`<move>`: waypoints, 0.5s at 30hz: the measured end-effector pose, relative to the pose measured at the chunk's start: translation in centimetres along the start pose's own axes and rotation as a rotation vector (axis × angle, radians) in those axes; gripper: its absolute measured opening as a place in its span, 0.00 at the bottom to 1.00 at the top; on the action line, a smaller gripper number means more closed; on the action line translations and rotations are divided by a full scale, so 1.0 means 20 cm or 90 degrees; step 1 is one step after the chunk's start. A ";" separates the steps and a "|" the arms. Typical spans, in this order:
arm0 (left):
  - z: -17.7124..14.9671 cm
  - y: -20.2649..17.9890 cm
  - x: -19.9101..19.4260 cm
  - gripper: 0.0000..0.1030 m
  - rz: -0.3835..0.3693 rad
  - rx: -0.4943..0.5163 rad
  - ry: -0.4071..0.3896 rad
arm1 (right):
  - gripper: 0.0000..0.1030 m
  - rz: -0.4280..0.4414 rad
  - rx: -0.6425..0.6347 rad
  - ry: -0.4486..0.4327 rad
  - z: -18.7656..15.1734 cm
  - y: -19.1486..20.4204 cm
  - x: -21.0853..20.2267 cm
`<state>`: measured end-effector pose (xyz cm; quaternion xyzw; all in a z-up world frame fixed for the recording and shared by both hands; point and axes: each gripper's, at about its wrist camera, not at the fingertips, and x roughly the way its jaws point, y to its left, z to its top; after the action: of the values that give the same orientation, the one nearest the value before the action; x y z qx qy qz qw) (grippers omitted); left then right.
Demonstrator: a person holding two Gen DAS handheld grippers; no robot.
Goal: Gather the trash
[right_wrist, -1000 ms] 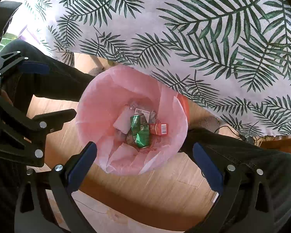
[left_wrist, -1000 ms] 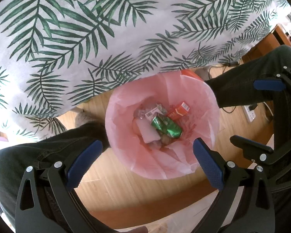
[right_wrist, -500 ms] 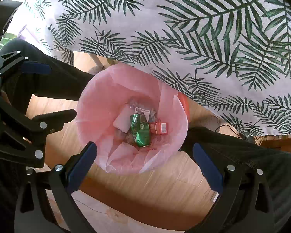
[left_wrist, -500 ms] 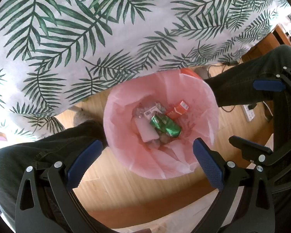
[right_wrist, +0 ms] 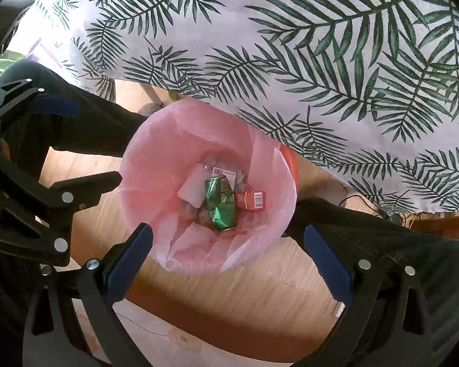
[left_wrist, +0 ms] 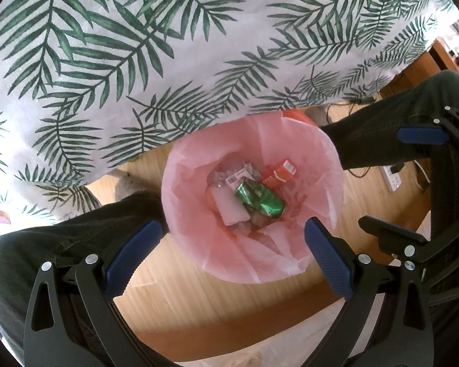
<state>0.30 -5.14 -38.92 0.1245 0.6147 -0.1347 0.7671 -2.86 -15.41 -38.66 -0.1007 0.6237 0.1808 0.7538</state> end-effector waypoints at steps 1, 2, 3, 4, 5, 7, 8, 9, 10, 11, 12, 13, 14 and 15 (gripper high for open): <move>0.00 0.00 0.00 0.94 0.002 0.000 0.001 | 0.95 0.000 0.000 0.000 0.00 0.00 0.00; 0.00 0.00 0.00 0.94 0.001 -0.001 0.001 | 0.95 0.000 0.000 0.000 0.00 0.00 0.00; 0.00 0.00 0.00 0.94 0.002 -0.001 0.002 | 0.95 -0.001 0.000 0.000 0.00 0.00 0.00; 0.00 0.00 0.00 0.94 0.003 -0.001 0.001 | 0.95 0.000 0.000 0.000 0.00 0.00 0.00; 0.00 0.00 0.00 0.94 0.003 0.000 0.001 | 0.95 0.000 0.000 0.001 0.00 0.00 0.00; 0.00 0.00 0.00 0.94 0.005 0.001 0.003 | 0.95 -0.001 0.000 0.000 0.00 -0.01 0.00; 0.00 0.00 0.00 0.94 0.006 0.001 0.003 | 0.95 0.000 -0.001 0.001 0.00 0.00 0.00; 0.00 0.00 0.00 0.94 0.006 0.001 0.003 | 0.95 0.000 0.000 0.001 0.00 -0.01 0.00; 0.00 0.00 0.00 0.94 0.006 0.000 0.004 | 0.95 0.000 -0.001 0.001 0.00 0.00 0.00; 0.00 0.01 0.00 0.94 0.006 0.000 0.005 | 0.95 0.000 -0.001 0.001 0.00 0.00 0.00; 0.00 0.00 0.00 0.94 0.007 0.000 0.006 | 0.95 0.000 -0.001 0.001 0.00 0.00 0.00; 0.00 0.01 0.00 0.94 0.007 0.001 0.007 | 0.95 0.000 -0.001 0.001 0.00 0.00 0.00; 0.00 0.00 0.01 0.94 0.009 0.001 0.008 | 0.95 0.000 -0.001 0.001 0.00 0.00 0.00; 0.00 0.01 0.01 0.94 0.009 0.002 0.008 | 0.95 0.000 -0.001 0.001 0.00 0.00 0.00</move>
<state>0.38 -5.05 -39.11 0.1306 0.6185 -0.1295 0.7640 -2.84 -15.49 -38.72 -0.1016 0.6243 0.1811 0.7531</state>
